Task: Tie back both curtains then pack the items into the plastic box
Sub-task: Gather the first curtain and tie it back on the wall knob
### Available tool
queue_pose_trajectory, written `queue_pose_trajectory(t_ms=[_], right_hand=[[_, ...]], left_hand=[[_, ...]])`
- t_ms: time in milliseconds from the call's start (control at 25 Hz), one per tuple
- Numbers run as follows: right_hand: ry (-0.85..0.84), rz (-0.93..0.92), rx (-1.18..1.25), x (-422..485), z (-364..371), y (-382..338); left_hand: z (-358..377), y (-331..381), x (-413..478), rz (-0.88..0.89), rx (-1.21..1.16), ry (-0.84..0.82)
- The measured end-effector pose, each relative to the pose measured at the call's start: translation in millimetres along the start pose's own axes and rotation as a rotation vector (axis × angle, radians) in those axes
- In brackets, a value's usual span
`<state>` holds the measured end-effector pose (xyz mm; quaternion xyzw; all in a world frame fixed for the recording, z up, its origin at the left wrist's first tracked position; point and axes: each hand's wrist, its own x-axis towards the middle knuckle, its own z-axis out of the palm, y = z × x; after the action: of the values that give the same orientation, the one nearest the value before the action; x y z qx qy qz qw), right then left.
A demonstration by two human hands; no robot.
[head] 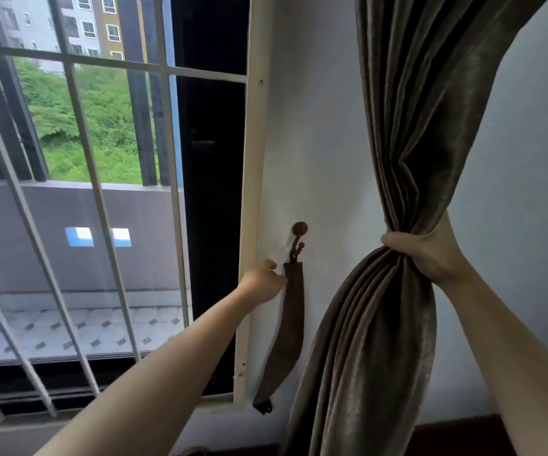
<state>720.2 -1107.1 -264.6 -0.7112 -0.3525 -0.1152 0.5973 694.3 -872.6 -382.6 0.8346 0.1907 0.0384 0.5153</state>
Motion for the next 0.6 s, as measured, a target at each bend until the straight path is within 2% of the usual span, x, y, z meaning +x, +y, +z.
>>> queue_pose_trajectory(t_ms=[160,240,360,480,600], right_hand=[[-0.016,0.013,-0.028,8.8,-11.6,8.4],[-0.020,0.018,-0.020,11.3,-13.1,12.5],[-0.052,0.017,0.005,11.8,-6.7,15.7],[-0.099,0.004,0.036,13.3,9.8,18.5],[-0.159,0.010,0.102,16.4,30.4,21.0]], left_hand=[[23.6,0.6,23.8,0.034,0.128,0.061],[32.0,-0.5,28.9,0.026,0.057,0.049],[30.6,-5.7,22.5,0.038,-0.008,-0.056],[-6.2,-10.8,1.5,0.078,-0.084,-0.152],[-65.1,-7.4,-18.9,0.132,0.158,-0.090]])
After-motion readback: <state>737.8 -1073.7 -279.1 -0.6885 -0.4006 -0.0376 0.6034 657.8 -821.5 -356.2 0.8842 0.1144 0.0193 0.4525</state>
